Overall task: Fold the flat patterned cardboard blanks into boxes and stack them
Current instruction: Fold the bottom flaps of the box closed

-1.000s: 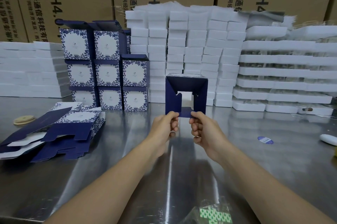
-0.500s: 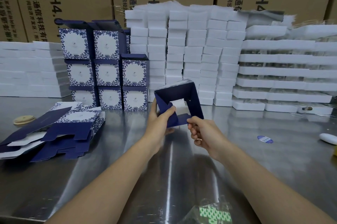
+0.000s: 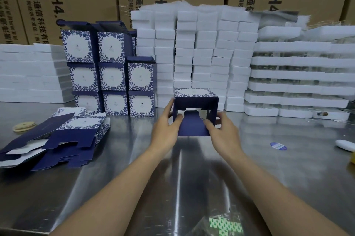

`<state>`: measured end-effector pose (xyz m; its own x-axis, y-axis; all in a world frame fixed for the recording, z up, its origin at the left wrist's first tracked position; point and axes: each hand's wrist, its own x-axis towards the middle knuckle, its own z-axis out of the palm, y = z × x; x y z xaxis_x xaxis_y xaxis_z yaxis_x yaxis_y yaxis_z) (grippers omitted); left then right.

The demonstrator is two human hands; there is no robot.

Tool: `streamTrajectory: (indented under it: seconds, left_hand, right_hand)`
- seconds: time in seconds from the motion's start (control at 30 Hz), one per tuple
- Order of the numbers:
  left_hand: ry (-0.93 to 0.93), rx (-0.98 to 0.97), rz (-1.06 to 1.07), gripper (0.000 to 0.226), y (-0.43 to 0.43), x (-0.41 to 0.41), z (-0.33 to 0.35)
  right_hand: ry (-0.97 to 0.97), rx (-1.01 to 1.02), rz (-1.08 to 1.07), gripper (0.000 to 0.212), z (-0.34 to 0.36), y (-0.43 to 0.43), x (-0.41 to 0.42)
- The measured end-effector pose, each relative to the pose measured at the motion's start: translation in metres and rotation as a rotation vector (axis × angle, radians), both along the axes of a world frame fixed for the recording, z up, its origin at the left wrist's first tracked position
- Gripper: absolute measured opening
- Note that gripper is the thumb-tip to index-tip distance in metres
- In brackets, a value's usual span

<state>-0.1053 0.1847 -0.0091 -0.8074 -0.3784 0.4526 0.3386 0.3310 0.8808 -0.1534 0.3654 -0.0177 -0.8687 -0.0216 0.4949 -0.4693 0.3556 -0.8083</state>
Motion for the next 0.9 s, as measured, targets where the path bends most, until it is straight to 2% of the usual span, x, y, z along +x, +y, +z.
streamTrajectory:
  seconds: [0.17, 0.27, 0.37, 0.57, 0.77, 0.83, 0.9]
  left_hand:
    - [-0.130, 0.142, -0.097, 0.038, 0.000, 0.004, 0.005]
    - [-0.213, 0.209, -0.145, 0.040, 0.003, 0.005, 0.005]
    - [-0.205, 0.181, -0.130, 0.056, 0.004, 0.005, 0.000]
    - [-0.170, 0.083, -0.086, 0.065, 0.006, 0.008, -0.004]
    - [-0.158, 0.070, -0.036, 0.055, 0.008, 0.009, -0.005]
    - [-0.160, 0.082, -0.072, 0.065, 0.007, 0.008, -0.006]
    - [-0.175, 0.091, -0.125, 0.079, 0.004, 0.007, -0.007]
  right_hand:
    - [-0.132, -0.016, 0.039, 0.045, 0.000, 0.001, 0.001]
    - [-0.174, -0.031, 0.060, 0.049, 0.001, 0.000, 0.003]
    - [-0.185, -0.066, 0.081, 0.045, 0.000, 0.000, 0.007]
    - [-0.094, 0.027, 0.082, 0.071, -0.004, -0.002, 0.009]
    - [-0.065, 0.073, 0.043, 0.060, -0.001, 0.000, 0.010]
    - [-0.065, 0.076, 0.049, 0.058, -0.001, 0.000, 0.011]
    - [-0.075, 0.077, 0.094, 0.065, 0.000, -0.001, 0.014]
